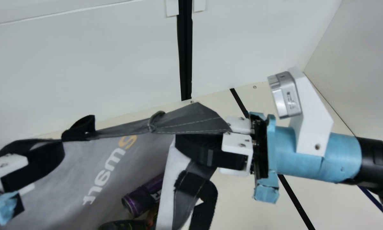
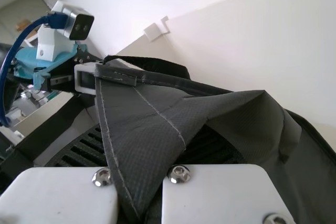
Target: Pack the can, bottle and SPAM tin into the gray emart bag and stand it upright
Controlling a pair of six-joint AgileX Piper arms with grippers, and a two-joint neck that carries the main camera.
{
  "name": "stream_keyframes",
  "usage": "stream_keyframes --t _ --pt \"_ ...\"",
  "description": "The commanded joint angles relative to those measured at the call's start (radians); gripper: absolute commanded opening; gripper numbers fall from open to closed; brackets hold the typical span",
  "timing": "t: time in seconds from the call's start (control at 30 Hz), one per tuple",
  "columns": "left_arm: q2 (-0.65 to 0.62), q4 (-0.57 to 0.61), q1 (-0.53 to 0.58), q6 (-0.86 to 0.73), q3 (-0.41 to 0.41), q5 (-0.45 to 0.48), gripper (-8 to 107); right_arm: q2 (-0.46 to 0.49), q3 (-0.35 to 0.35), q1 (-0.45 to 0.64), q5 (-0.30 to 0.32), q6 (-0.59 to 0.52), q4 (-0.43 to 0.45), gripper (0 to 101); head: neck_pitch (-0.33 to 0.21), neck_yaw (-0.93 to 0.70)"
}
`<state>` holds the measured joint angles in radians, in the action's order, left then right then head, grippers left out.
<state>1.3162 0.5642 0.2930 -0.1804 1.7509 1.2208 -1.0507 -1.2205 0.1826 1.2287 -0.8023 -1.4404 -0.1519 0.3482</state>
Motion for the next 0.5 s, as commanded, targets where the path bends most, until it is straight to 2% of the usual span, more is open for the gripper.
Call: stream_keyframes --t 0.0,0.23,0.47 --pt "-0.002 0.005 0.010 -0.001 -0.009 -0.001 -8 0.012 -0.004 0.004 -0.009 0.051 0.047 0 -0.023 0.001" --pt "0.006 0.039 0.029 -0.017 -0.050 -0.001 -8 0.043 -0.001 0.023 -0.009 0.133 0.182 0 -0.023 0.001" --pt "0.055 0.091 0.013 -0.063 -0.054 -0.001 -8 0.029 0.017 0.050 -0.009 0.105 0.247 0 -0.023 0.001"
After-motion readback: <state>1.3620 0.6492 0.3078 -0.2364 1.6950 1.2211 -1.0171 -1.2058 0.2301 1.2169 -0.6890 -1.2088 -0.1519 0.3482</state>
